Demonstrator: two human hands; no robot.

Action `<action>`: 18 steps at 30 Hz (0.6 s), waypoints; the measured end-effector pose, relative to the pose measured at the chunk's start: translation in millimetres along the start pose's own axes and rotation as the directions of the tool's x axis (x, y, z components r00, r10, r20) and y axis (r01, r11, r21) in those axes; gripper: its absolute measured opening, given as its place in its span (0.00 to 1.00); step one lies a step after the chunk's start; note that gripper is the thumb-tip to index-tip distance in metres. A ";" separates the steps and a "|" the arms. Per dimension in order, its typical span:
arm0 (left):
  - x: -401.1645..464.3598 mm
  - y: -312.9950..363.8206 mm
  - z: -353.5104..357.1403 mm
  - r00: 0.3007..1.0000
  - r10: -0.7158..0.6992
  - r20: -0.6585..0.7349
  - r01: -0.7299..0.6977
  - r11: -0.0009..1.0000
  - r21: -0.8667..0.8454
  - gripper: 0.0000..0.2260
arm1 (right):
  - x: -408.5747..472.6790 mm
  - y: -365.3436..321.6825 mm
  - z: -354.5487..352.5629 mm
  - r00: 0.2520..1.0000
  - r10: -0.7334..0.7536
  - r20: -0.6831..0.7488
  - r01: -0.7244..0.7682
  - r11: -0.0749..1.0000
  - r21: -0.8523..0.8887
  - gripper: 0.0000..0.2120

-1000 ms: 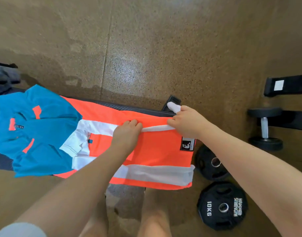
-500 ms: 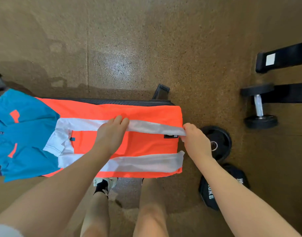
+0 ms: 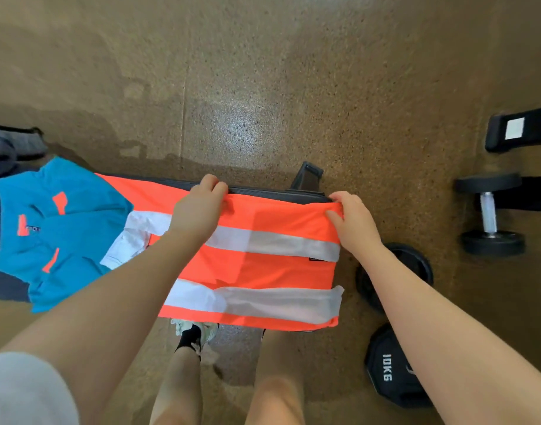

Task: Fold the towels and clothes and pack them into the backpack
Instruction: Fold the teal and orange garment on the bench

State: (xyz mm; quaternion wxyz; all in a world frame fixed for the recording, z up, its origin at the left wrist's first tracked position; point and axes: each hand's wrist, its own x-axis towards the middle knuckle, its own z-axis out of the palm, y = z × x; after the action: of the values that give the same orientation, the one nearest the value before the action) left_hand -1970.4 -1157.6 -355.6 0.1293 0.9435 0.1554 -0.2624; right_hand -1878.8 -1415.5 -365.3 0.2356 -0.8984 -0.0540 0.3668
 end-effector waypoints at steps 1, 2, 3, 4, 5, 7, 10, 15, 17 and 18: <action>3.1 -2.6 -2.6 1.000 0.006 -0.005 -0.006 1.000 0.017 0.07 | 3.1 -0.2 -4.2 1.000 0.009 -0.016 -0.009 0.999 -0.049 0.12; 5.2 -4.6 -4.1 1.000 0.003 -0.011 -0.002 0.999 0.034 0.05 | 3.7 -0.5 -8.6 0.999 0.017 -0.033 -0.021 0.994 -0.104 0.08; 6.0 -5.8 -5.7 1.000 -0.010 -0.016 0.010 0.999 0.033 0.05 | 3.0 -1.7 -13.1 0.998 0.032 -0.050 -0.040 0.986 -0.162 0.07; 5.5 -6.0 -5.9 0.999 -0.030 -0.042 0.030 1.000 0.002 0.06 | 1.6 -4.5 -16.5 0.996 0.052 -0.073 -0.067 0.975 -0.213 0.06; 3.6 -5.9 -5.9 0.994 -0.066 -0.082 0.062 0.996 -0.057 0.07 | -0.4 -9.0 -18.2 0.992 0.074 -0.105 -0.101 0.956 -0.277 0.07; -1.4 -9.7 -6.0 0.972 -0.177 -0.156 0.145 0.970 -0.194 0.10 | -5.1 -23.5 -12.0 0.980 0.037 -0.197 -0.129 0.866 -0.482 0.10; -10.5 -40.4 1.0 0.945 -0.228 -0.237 0.158 0.947 -0.279 0.16 | -16.5 -58.3 25.4 0.938 -0.290 -0.190 0.137 0.814 -0.565 0.18; -22.6 -114.8 1.6 0.968 -0.126 -0.216 0.064 0.960 -0.271 0.24 | -34.3 -149.7 116.9 0.763 -0.633 0.134 0.615 0.646 -0.452 0.27; -20.5 -141.9 1.1 0.980 -0.086 -0.178 0.044 0.973 -0.226 0.28 | -28.5 -177.3 149.9 0.716 -0.671 0.192 0.673 0.589 -0.447 0.29; -18.2 -155.5 3.2 0.986 -0.054 -0.160 0.024 0.982 -0.185 0.31 | -23.9 -187.3 165.4 0.698 -0.688 0.201 0.690 0.569 -0.448 0.29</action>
State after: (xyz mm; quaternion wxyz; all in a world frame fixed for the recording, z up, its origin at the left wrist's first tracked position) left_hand -2042.8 -1020.0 -373.8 0.1969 0.9429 0.2073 -0.1710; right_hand -1995.1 -1193.0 -366.0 0.1234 -0.8337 -0.4906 0.2213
